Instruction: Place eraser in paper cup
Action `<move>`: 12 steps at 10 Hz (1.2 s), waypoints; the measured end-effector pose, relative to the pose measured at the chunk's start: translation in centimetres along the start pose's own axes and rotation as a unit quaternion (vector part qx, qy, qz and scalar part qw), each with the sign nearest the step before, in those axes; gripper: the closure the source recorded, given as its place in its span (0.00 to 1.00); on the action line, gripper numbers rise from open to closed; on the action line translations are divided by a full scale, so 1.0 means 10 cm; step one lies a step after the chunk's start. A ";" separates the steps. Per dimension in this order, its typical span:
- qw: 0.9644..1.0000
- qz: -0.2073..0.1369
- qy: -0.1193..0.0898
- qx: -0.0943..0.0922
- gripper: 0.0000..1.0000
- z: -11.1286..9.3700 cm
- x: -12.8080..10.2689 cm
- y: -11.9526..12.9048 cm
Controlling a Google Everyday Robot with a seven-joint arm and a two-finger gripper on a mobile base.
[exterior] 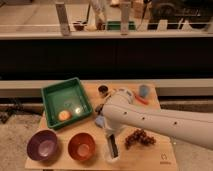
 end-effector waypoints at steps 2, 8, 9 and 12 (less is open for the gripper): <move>1.000 0.000 -0.002 -0.001 0.42 0.00 0.00 0.00; 1.000 -0.009 -0.004 0.008 0.20 0.00 0.00 -0.03; 1.000 -0.008 -0.004 0.010 0.20 0.00 0.00 -0.03; 1.000 -0.001 0.004 0.016 0.20 -0.05 0.00 -0.02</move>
